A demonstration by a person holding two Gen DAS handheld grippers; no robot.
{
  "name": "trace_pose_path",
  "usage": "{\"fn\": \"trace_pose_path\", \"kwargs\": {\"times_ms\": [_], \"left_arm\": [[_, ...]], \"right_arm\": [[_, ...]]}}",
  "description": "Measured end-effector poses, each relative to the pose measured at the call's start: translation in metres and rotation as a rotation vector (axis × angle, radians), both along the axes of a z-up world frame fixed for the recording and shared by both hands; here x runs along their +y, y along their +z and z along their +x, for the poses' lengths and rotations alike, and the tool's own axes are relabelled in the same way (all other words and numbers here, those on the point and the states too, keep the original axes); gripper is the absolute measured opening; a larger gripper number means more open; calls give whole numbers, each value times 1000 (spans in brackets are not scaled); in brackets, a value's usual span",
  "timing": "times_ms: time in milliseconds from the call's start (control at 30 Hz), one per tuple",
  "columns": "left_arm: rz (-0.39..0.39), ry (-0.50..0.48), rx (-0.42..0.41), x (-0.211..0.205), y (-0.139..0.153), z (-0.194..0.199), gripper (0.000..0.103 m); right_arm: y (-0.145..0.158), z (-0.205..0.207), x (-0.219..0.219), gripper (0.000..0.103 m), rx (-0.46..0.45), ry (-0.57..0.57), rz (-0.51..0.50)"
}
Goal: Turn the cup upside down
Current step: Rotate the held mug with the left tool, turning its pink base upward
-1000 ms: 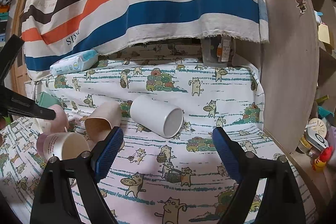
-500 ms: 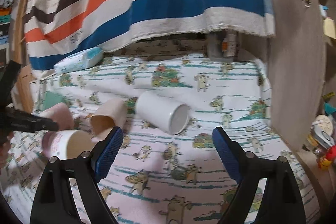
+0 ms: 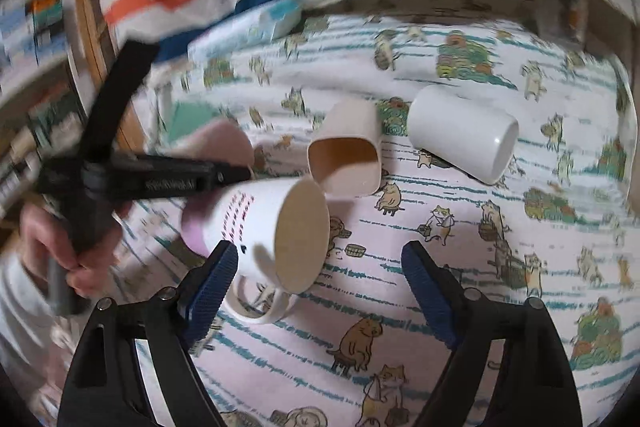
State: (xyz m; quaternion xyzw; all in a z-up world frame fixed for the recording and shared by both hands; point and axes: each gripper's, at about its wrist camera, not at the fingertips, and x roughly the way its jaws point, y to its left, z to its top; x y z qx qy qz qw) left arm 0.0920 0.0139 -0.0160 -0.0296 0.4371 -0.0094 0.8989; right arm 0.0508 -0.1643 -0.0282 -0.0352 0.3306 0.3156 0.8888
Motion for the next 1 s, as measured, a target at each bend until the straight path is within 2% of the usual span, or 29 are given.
{"fn": "trace_pose_path", "kwargs": {"times_ms": [100,233,367,467,533,567,600,667,733,833,900,1000], "left_arm": [[-14,0,12,1,0,0,24],[-11,-21,40,-1,-5,-4,24],[-80,-52,100,1,-16,-12,24],[-36,-79,60,-9,-15,-28,24],[-32,-64,21,-10,-12,-40,29],[-43,-51,2,-9,-10,-46,39],[-52,-28,-25,-7,-8,-53,53],[-76,1,-92,-5,-3,-67,72],[-98,6,-157,-6,2,-81,73],[-111,-1,-223,-14,4,-97,84],[-110,-12,-210,-23,2,-99,85],[-122,-42,-146,-40,-8,-95,88]], "right_arm": [[-6,12,6,82,57,-9,-53],[-4,24,-1,82,34,-85,-84],[-5,38,-10,82,18,-139,-100],[-7,40,-17,82,22,-141,-73],[-5,37,-25,82,6,-138,-36],[-2,34,-31,82,-14,-139,-11],[1,30,-37,82,-41,-146,8],[8,21,-48,82,-104,-164,35],[16,9,-62,82,-193,-194,63],[25,-4,-77,85,-288,-246,90],[28,-9,-84,86,-324,-275,104],[28,-14,-90,89,-371,-311,123]]}}
